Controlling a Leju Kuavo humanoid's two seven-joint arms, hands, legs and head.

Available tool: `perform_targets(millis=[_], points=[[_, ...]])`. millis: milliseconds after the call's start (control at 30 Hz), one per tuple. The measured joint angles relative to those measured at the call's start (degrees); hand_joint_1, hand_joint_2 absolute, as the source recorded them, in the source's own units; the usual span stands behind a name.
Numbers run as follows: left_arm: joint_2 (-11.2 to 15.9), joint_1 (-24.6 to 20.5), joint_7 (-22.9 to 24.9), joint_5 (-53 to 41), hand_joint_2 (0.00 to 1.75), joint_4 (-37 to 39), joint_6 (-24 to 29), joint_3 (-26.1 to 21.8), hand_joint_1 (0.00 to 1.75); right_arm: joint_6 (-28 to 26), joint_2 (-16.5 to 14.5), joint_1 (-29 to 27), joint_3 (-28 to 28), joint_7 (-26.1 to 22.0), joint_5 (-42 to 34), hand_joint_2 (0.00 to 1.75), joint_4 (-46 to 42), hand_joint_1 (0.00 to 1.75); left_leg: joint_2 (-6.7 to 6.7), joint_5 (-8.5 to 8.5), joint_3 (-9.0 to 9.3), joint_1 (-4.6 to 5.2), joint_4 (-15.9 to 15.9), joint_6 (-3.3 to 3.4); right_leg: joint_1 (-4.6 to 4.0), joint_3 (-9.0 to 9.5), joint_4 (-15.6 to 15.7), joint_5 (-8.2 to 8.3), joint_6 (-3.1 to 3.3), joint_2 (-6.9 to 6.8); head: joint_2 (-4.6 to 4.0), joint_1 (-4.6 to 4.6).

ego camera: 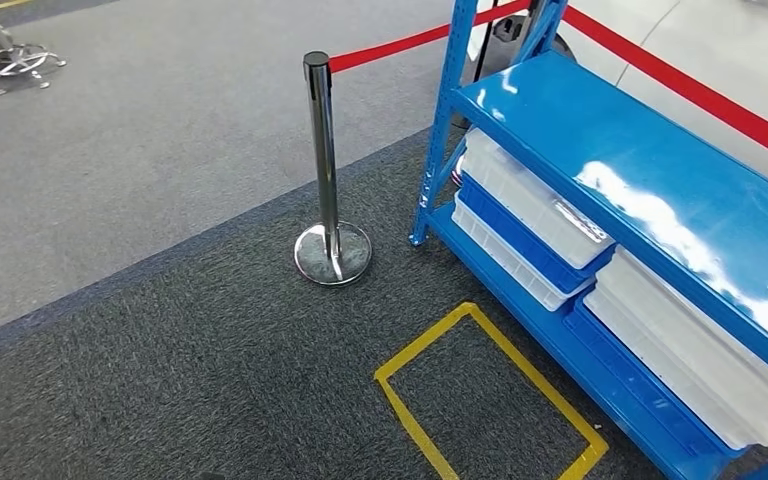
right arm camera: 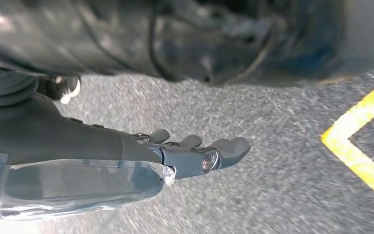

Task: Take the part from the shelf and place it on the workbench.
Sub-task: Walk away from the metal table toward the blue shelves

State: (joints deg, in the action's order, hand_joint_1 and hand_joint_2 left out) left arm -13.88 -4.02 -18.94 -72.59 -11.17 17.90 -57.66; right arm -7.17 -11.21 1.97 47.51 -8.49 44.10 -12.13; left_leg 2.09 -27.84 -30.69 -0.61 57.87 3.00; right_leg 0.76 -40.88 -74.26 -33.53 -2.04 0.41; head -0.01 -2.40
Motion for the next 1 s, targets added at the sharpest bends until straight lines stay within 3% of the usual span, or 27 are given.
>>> perform_targets(millis=[33, 67, 133, 200, 267, 300, 367, 433, 467, 500, 533, 567, 600, 667, 733, 800, 867, 933, 1000], points=[[0.0, -0.02, 0.01, 0.0, 0.0, 0.0, 0.0, -0.01, 0.0, -0.01, 0.0, -0.04, 0.01, 0.02, 0.05, 0.0, 0.0, 0.0, 0.74, -0.14, 0.08, 0.03, 0.05, -0.01, 0.01, 0.36, 0.61, 0.97, 0.03, -0.22, -0.01, -0.01], [-0.01, -0.07, 0.02, -0.01, 0.0, 0.0, 0.0, -0.02, 0.0, -0.01, 0.0, -0.09, 0.01, 0.04, 0.1, 0.0, 0.0, 0.0, 1.38, -0.29, 0.22, 0.04, 0.09, -0.09, -0.02, 1.9, 3.46, 2.82, 0.16, -0.6, -0.01, -0.01], [-0.04, -0.14, 0.02, -0.01, 0.0, 0.0, -0.01, -0.02, 0.0, -0.02, 0.01, -0.08, 0.02, 0.05, 0.19, 0.0, 0.0, 0.0, 2.55, -0.68, 0.65, 0.18, 0.18, -0.4, -0.43, 6.16, 11.46, 6.13, 0.8, -2.63, 0.0, -0.01], [-0.05, -0.19, 0.02, -0.02, 0.0, 0.0, -0.05, -0.02, 0.0, -0.02, 0.02, 0.05, 0.03, 0.04, 0.29, 0.0, 0.0, 0.0, 3.54, -1.0, 0.97, 0.35, 0.18, -0.88, -1.02, 8.1, 15.46, 7.05, 1.56, -3.94, 0.0, 0.0], [-0.08, -0.34, 0.02, -0.03, 0.0, 0.0, -0.09, -0.03, 0.0, -0.02, 0.04, 0.02, 0.04, 0.03, 0.38, 0.0, 0.0, 0.0, 4.42, -1.15, 1.31, 0.43, -0.01, -1.46, -1.16, 8.03, 15.78, 7.07, 2.17, -3.03, -0.01, 0.01], [-0.1, -0.43, 0.01, -0.04, 0.0, 0.0, -0.1, -0.03, 0.0, -0.02, 0.04, -0.03, 0.05, 0.03, 0.42, 0.0, 0.0, 0.0, 4.05, -1.4, 1.46, 0.39, 0.14, -1.79, -0.99, 8.17, 16.1, 7.22, 2.46, -2.45, 0.0, 0.02], [-0.11, -0.46, -0.02, -0.06, 0.0, 0.0, -0.12, -0.04, 0.0, -0.02, 0.04, -0.01, 0.07, 0.03, 0.46, 0.0, 0.0, 0.0, 1.57, -3.45, 0.55, 0.25, 2.88, -2.3, -0.54, 8.54, 16.73, 7.6, 3.15, -1.34, 0.01, 0.03], [-0.11, -0.29, -0.03, -0.06, 0.0, 0.0, -0.15, -0.04, 0.0, -0.01, 0.03, 0.09, 0.07, 0.03, 0.5, 0.0, 0.0, 0.0, -0.99, -7.12, -2.64, 0.03, 9.79, -2.55, -0.43, 8.57, 16.83, 7.7, 3.53, -0.2, 0.01, 0.03], [-0.11, -0.17, -0.02, -0.05, 0.0, 0.0, -0.16, -0.04, 0.0, -0.01, 0.02, 0.11, 0.07, 0.03, 0.52, 0.0, 0.0, 0.0, -1.39, -8.44, -4.44, -0.01, 13.4, -2.66, -0.45, 8.56, 16.78, 7.68, 3.59, 0.53, 0.01, 0.03], [-0.11, -0.08, 0.0, -0.05, 0.0, 0.0, -0.17, -0.05, 0.0, 0.0, 0.02, 0.1, 0.07, 0.03, 0.53, 0.0, 0.0, 0.0, -1.55, -8.73, -5.68, -0.05, 15.63, -2.75, -0.47, 8.58, 16.71, 7.65, 3.61, 1.34, 0.0, 0.03], [-0.11, -0.03, 0.02, -0.05, 0.0, 0.0, -0.17, -0.05, 0.0, 0.0, 0.02, 0.07, 0.07, 0.03, 0.54, 0.0, 0.0, 0.0, -1.6, -7.82, -6.0, -0.08, 15.78, -2.8, -0.46, 8.63, 16.58, 7.61, 3.58, 2.18, 0.0, 0.04], [-0.1, -0.02, 0.02, -0.05, 0.0, 0.0, -0.16, -0.06, 0.0, 0.0, 0.02, 0.06, 0.07, 0.03, 0.54, 0.0, 0.0, 0.0, -1.75, -5.85, -5.27, -0.14, 13.65, -2.78, -0.43, 8.68, 16.42, 7.54, 3.5, 3.04, 0.0, 0.03], [-0.1, -0.04, 0.02, -0.05, 0.0, 0.0, -0.16, -0.07, 0.0, 0.0, 0.02, 0.05, 0.07, 0.03, 0.54, 0.0, 0.0, 0.0, -2.38, -3.37, -3.76, -0.24, 9.82, -2.71, -0.39, 8.7, 16.18, 7.42, 3.36, 3.85, -0.01, 0.03], [-0.07, -0.06, 0.02, -0.05, 0.0, 0.0, -0.17, -0.07, 0.0, 0.0, 0.02, 0.11, 0.07, 0.03, 0.54, 0.0, 0.0, 0.0, -4.88, -0.6, -1.1, -0.42, 3.2, -2.51, -0.43, 8.38, 15.54, 7.15, 2.84, 5.31, -0.01, 0.02], [-0.04, -0.14, 0.01, -0.06, 0.0, 0.0, -0.22, -0.06, 0.0, -0.01, 0.02, 0.09, 0.07, 0.03, 0.54, 0.0, 0.0, 0.0, -6.16, -0.49, -0.35, -0.34, 1.25, -2.24, -0.38, 7.82, 15.21, 7.17, 2.17, 6.5, 0.0, 0.02], [-0.09, -0.26, 0.02, -0.06, 0.0, 0.0, -0.25, -0.07, 0.0, -0.02, 0.03, -0.13, 0.07, 0.03, 0.54, 0.0, 0.0, 0.0, -5.02, -0.16, -0.17, -0.36, 0.83, -1.67, -0.19, 7.49, 15.2, 7.31, 1.48, 7.13, 0.0, 0.02], [-0.15, -0.27, 0.02, -0.05, 0.0, 0.0, -0.25, -0.08, 0.0, -0.03, 0.05, -0.23, 0.08, 0.03, 0.55, 0.0, 0.0, 0.0, -3.58, 0.29, 0.09, -0.56, 0.13, -0.91, -0.27, 6.39, 12.99, 5.85, 0.87, 4.51, 0.01, -0.09], [-0.15, -0.16, 0.02, -0.05, 0.0, 0.0, -0.25, -0.08, 0.0, -0.03, 0.07, -0.09, 0.08, 0.04, 0.56, 0.0, 0.0, 0.0, -2.01, 0.4, 0.15, -0.53, -0.17, -0.47, -0.3, 3.25, 6.63, 2.38, 0.37, 1.01, 0.01, -0.2], [-0.15, -0.01, 0.04, -0.04, 0.0, 0.0, -0.26, -0.09, 0.0, -0.02, 0.07, -0.03, 0.07, 0.06, 0.56, 0.0, 0.0, 0.0, -0.31, 0.23, 0.13, -0.44, -0.13, -0.4, -0.07, 0.16, 0.56, 0.28, -0.01, 0.07, 0.0, -0.19]])
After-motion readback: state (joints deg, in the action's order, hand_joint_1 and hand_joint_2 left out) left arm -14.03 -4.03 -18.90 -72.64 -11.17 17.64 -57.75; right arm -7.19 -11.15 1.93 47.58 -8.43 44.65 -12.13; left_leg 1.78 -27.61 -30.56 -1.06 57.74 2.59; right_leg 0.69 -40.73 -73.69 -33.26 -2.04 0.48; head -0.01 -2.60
